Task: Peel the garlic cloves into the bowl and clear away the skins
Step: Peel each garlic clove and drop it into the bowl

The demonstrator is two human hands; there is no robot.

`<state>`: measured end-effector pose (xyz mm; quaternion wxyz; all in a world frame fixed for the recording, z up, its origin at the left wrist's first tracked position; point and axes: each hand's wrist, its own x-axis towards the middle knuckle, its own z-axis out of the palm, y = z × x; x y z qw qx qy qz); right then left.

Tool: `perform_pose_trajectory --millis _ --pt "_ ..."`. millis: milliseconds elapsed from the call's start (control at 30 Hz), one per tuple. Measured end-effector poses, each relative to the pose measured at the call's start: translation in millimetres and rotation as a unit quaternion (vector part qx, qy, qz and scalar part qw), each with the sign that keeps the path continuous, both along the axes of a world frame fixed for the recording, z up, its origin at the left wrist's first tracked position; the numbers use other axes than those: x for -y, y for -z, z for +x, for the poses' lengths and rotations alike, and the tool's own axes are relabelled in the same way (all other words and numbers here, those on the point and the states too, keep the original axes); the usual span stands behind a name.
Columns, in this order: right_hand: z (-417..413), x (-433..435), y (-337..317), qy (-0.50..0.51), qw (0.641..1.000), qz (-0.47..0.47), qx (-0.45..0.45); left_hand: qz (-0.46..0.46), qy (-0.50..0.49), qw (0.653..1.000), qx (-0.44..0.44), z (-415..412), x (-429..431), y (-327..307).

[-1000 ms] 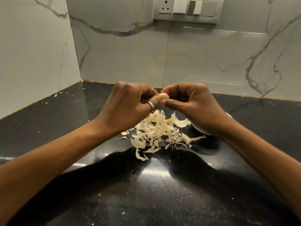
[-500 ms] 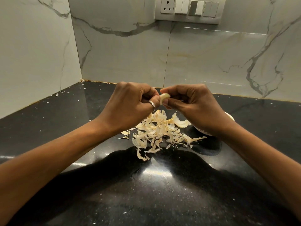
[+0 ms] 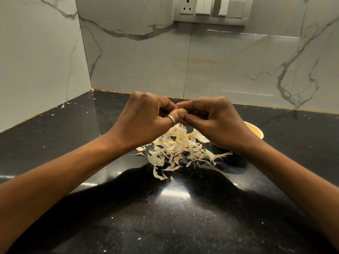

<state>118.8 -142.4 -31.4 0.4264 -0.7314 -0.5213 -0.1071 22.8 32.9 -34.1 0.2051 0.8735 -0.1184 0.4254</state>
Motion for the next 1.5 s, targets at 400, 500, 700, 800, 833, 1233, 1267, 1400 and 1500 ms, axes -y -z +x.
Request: perform_pose_trajectory --millis 400,500,700,800,833,1233,1267,1400,1500 --pt "2 0 0 -0.004 1.0 -0.003 -0.019 -0.004 -0.003 1.0 -0.003 2 -2 2" --pt "1 0 1 -0.009 1.0 -0.004 -0.023 -0.013 -0.005 1.0 -0.003 2 -2 2" --pt "-3 -1 0 -0.041 0.996 0.009 -0.082 -0.034 -0.013 0.999 -0.015 2 -2 1" --pt "-5 0 -2 -0.062 0.99 0.015 -0.129 -0.037 -0.026 0.999 -0.016 1 -2 -1" --pt "-5 1 -3 -0.063 0.988 0.013 -0.141 -0.036 -0.031 0.999 -0.015 1 -3 -1" --pt "-8 5 -12 -0.097 0.929 0.061 -0.353 -0.028 -0.054 0.998 0.012 2 -4 -1" --pt "-9 5 -12 -0.096 0.927 0.061 -0.358 -0.024 -0.055 0.998 0.013 2 -5 0" --pt "-8 5 -13 -0.097 0.921 0.066 -0.372 0.013 -0.062 0.998 0.014 2 -9 0" --pt "-9 4 -15 -0.096 0.906 0.085 -0.403 0.01 -0.055 0.998 0.019 3 -10 2"
